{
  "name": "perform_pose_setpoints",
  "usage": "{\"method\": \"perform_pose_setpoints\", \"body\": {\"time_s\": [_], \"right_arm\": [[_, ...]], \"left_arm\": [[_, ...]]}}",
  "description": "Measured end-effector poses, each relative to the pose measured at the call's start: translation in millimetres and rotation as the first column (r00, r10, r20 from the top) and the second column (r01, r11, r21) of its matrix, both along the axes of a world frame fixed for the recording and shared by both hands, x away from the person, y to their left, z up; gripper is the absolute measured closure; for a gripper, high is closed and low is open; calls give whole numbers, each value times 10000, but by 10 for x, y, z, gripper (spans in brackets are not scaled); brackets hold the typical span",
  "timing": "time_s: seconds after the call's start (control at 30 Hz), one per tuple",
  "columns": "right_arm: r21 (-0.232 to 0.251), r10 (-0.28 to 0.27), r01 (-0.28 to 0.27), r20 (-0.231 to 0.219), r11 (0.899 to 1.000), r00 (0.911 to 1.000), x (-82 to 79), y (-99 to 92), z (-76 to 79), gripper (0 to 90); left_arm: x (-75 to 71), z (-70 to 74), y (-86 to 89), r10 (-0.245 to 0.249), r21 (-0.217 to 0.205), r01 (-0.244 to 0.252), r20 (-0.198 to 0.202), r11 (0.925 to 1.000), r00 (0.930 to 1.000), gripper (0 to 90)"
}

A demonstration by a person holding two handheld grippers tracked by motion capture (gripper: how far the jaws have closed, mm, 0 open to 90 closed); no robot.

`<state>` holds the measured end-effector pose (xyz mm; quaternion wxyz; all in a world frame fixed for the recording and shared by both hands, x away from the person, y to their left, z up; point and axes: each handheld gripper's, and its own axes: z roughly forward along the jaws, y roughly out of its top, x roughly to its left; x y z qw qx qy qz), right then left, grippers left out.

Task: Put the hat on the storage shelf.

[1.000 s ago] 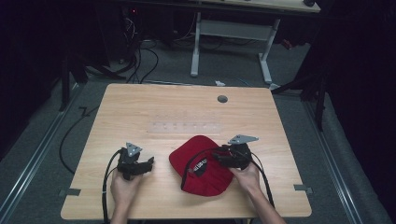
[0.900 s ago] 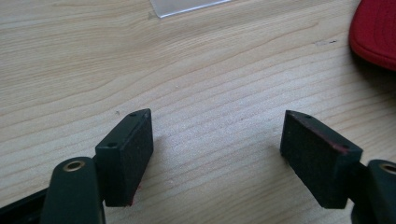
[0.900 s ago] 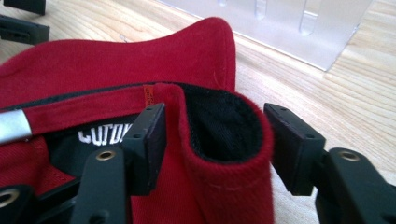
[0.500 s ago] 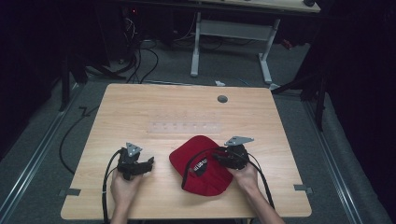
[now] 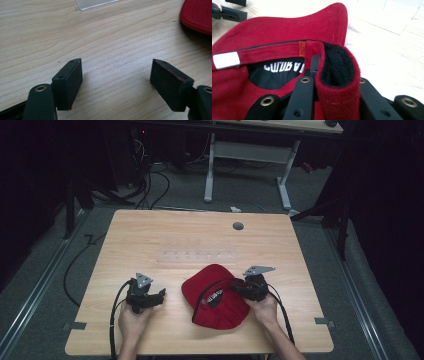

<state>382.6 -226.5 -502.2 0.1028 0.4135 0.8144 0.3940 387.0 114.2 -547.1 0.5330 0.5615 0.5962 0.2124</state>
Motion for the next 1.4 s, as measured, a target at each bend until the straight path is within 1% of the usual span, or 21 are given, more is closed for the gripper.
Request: {"method": "perform_pose_setpoints", "body": {"time_s": [0.1,0.2,0.37,0.57,0.67,0.77,0.9,0.97,1.0,1.07,1.13,1.3,1.37,1.4], "right_arm": [[128,-63,64,-76,9999,10000,-11,-19,27,819],[138,-100,102,-117,9999,9999,-27,-41,61,825],[292,-320,327,-242,9990,9992,-44,-100,105,828],[358,-412,417,-159,9985,9990,-88,-165,180,831],[466,-489,498,-204,9977,9986,-107,-199,205,831],[427,-524,530,-167,9977,9985,-127,-223,222,831],[561,-691,697,-111,9960,9975,-166,-310,272,832],[597,-781,786,-109,9951,9969,-182,-349,284,832],[630,-853,861,-156,9943,9962,-196,-364,292,832],[645,-951,958,-142,9933,9954,-220,-393,307,832],[695,-990,995,-108,9926,9950,-234,-422,320,832],[873,-1177,1192,-230,9890,9928,-244,-501,350,832],[894,-1236,1254,-261,9881,9920,-243,-515,359,832],[927,-1281,1303,-294,9871,9913,-244,-521,368,832]], "left_arm": [[-2,1,1,-40,30,40,-22,10000,10000,264],[-3,-1,0,-36,35,36,0,10000,10000,263],[-4,-1,-1,-51,39,51,7,10000,10000,263],[-7,-1,-3,-86,44,86,9,10000,10000,265],[-6,0,-2,-90,30,90,2,10000,10000,266],[-6,1,1,-88,4,88,-6,10000,10000,270],[-1,3,2,-41,4,41,15,10000,10000,287],[-1,5,4,-46,2,46,44,10000,10000,323],[1,5,5,39,11,-39,85,10000,10000,335],[0,6,5,32,12,-33,89,10000,10000,342],[-2,6,5,6,18,-6,91,10000,10000,344],[-29,8,-8,-224,14,224,93,9997,9997,347],[-44,13,-18,-318,57,317,190,9995,9993,340],[-55,25,-22,-400,-33,401,200,9992,9990,337]]}}
